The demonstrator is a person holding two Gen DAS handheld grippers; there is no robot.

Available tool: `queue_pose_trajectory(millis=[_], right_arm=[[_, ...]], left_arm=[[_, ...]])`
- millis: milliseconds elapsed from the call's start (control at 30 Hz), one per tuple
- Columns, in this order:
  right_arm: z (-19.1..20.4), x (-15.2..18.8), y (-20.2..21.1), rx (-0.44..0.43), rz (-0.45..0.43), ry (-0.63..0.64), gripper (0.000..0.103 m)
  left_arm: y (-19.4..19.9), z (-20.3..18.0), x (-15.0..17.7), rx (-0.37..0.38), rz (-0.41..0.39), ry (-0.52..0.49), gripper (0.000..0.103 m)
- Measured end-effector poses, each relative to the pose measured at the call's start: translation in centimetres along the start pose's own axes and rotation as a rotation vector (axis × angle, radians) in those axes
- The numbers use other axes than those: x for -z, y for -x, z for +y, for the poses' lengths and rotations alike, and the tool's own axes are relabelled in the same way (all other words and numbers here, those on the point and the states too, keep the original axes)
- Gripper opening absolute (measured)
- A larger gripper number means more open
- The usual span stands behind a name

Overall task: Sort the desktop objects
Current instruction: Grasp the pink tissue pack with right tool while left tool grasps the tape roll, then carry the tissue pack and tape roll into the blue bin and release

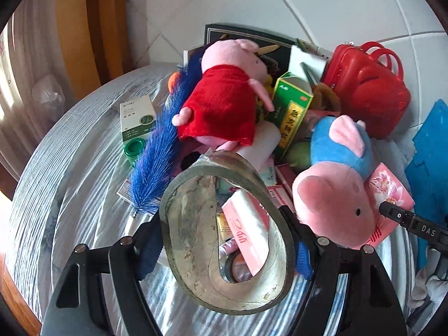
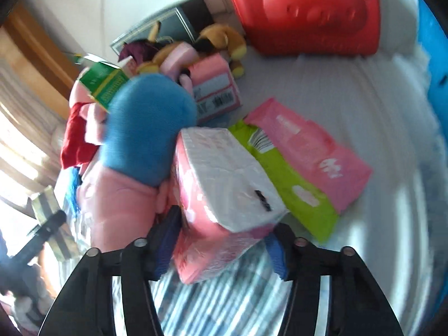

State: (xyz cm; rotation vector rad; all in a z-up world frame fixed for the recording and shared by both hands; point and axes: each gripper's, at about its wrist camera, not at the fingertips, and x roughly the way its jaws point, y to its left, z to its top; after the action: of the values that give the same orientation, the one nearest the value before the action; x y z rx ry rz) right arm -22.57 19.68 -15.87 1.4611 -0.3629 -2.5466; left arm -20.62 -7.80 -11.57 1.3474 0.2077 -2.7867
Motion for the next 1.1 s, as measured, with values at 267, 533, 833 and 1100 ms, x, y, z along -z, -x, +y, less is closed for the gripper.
queue_pose_trajectory(millis=[267,533,833,1100], right_arm=[[1.4,1.7,9.7,0.083,-0.196,0.094,0.051],[2.6,3.6,19.2,0.134,-0.396,0.126,0.051],[0.0,5.9,29.4,0.222,-0.578,0.111,0.051],[-4.8,7.6,38.0,0.327,-0.709,0.068,0.051]], left_arm=[[7.6,-3.7,0.3,0.070,-0.119,-0.094,0.075],[14.5,-8.5,1.6,0.133,-0.215,-0.193,0.075],[19.8,-16.7,3.1,0.240,-0.300,-0.319,0.075],[24.1,-26.3,4.0,0.351,-0.361,-0.406,0.075]])
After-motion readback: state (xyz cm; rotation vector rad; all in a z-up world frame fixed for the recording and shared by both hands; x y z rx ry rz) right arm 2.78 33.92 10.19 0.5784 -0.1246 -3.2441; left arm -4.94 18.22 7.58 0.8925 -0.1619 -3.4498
